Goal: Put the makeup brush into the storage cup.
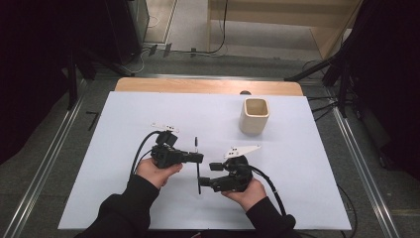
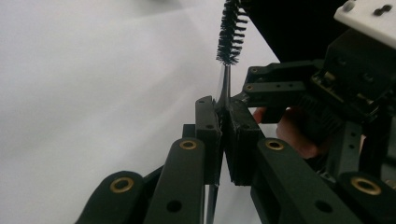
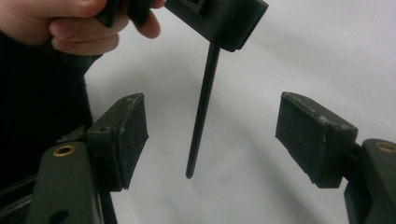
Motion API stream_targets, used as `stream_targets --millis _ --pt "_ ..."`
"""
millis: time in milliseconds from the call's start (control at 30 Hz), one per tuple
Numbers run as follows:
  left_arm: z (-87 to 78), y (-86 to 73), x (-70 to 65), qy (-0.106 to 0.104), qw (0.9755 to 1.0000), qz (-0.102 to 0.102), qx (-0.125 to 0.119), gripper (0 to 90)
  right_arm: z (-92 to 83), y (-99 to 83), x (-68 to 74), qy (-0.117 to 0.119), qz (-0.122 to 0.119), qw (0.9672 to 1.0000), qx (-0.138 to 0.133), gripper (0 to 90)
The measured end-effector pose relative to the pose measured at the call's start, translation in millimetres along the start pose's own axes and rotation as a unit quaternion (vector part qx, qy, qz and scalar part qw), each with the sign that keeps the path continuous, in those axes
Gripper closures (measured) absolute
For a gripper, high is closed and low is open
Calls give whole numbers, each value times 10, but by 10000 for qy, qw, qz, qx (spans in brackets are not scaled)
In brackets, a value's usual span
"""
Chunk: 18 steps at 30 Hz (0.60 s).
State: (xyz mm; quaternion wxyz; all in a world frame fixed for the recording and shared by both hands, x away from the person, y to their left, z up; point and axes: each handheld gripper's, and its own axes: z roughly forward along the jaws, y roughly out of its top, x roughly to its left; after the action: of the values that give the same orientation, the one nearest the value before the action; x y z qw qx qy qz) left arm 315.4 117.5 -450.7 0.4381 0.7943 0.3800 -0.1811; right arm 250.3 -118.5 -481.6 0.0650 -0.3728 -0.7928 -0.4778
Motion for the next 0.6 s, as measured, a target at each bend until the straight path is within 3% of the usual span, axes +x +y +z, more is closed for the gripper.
stream_targets --millis 100,133,300,400,600 --pt "12 -1 -7 -1 10000 -9 18 855 -34 4 -22 18 -84 10000 24 270" --pt "15 0 -6 8 10000 48 42 854 -63 6 -44 56 -221 9997 81 279" --pt "19 0 -12 -24 9997 234 113 854 -145 -11 -140 209 -431 9988 134 296" --pt "15 5 -23 -48 9994 323 130 854 -159 -20 -165 316 -345 9988 115 303" --pt "8 -20 -79 -226 9976 614 205 853 -104 -37 -146 578 -406 9974 114 321"
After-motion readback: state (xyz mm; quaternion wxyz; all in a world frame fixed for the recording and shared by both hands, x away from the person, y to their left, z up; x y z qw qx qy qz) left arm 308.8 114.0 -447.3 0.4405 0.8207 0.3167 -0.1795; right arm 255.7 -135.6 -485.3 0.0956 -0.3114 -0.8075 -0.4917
